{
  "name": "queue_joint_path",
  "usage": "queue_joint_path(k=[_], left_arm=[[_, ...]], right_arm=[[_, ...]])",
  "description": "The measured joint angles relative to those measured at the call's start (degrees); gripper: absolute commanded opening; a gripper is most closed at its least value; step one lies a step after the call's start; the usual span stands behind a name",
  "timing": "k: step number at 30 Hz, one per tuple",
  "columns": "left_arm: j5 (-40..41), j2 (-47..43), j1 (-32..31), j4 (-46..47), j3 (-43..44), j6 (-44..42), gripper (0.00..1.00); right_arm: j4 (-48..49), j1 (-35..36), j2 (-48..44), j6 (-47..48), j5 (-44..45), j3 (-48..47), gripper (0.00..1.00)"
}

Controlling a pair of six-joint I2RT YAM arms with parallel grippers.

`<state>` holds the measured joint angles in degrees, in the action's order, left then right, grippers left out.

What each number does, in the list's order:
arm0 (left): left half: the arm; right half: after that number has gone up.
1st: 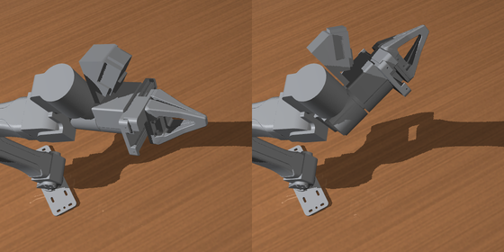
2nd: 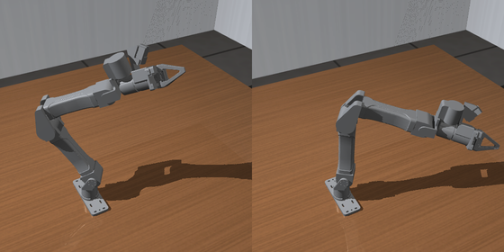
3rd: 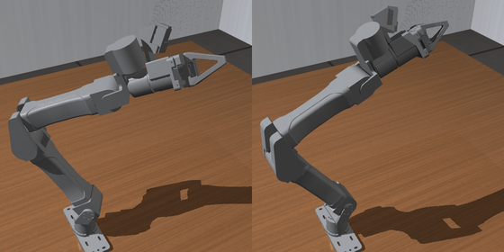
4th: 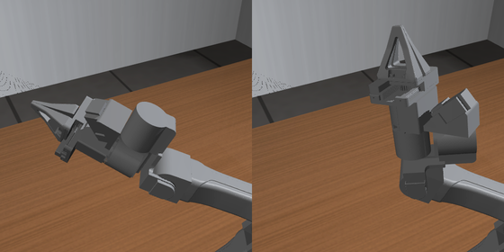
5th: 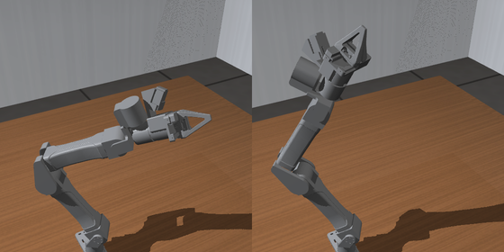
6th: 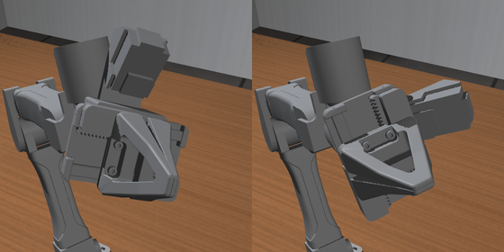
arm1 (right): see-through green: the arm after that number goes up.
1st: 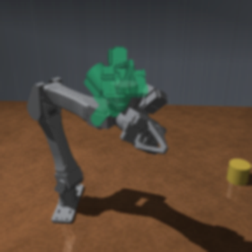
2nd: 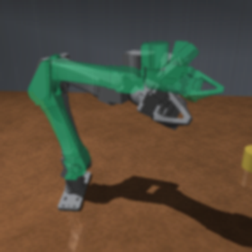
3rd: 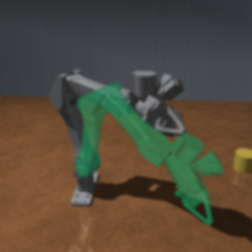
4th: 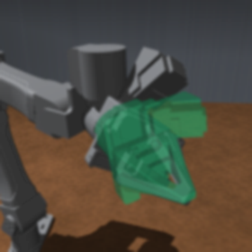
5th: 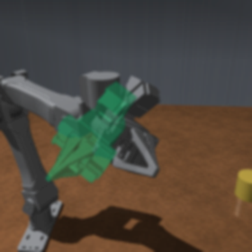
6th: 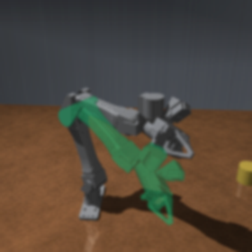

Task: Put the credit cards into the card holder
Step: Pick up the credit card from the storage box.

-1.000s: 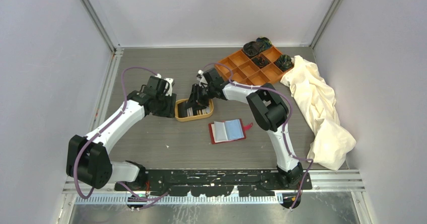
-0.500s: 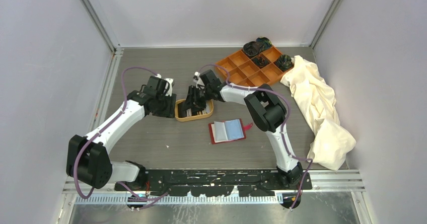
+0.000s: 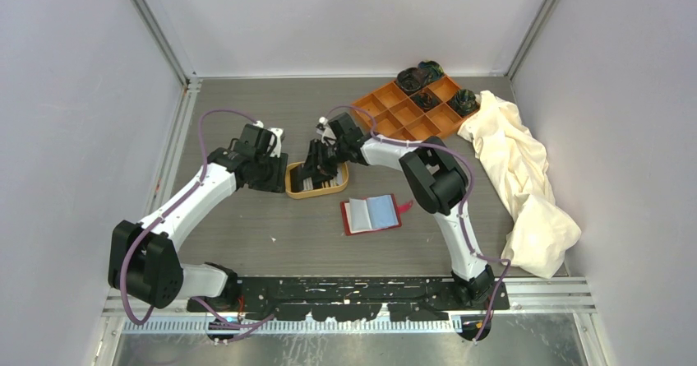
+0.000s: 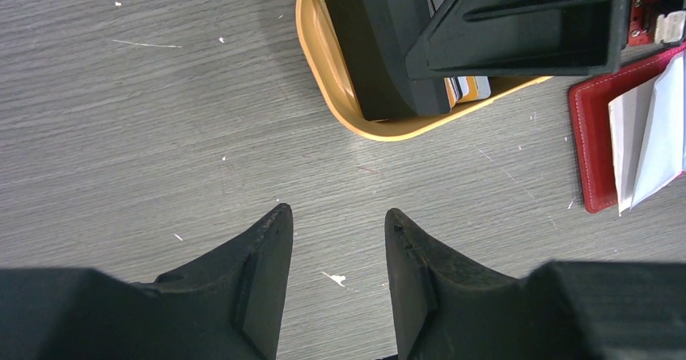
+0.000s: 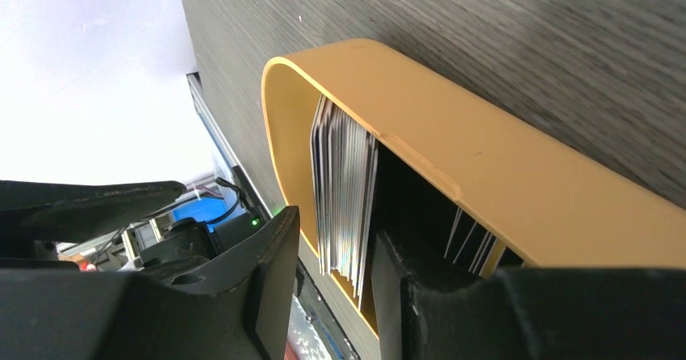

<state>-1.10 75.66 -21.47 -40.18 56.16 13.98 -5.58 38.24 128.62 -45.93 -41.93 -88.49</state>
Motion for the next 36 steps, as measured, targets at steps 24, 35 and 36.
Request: queue_joint_path(k=[24,35,36], left_arm=[[0.0,0.0,0.0,-0.1,0.1,-0.9,0.47],[0.0,0.0,0.0,-0.4,0.1,-0.9,0.47],[0.0,0.0,0.0,-0.4,0.1,-0.9,0.47]], right_arm=[[-3.1,-4.4,0.0,1.4,-2.9,0.0,0.32],[-6.7,-5.7,-0.3,3.8,-1.0,-0.1,0.04],[-7.1,-5.8,-0.5,4.0,-0.8,-0.1,0.01]])
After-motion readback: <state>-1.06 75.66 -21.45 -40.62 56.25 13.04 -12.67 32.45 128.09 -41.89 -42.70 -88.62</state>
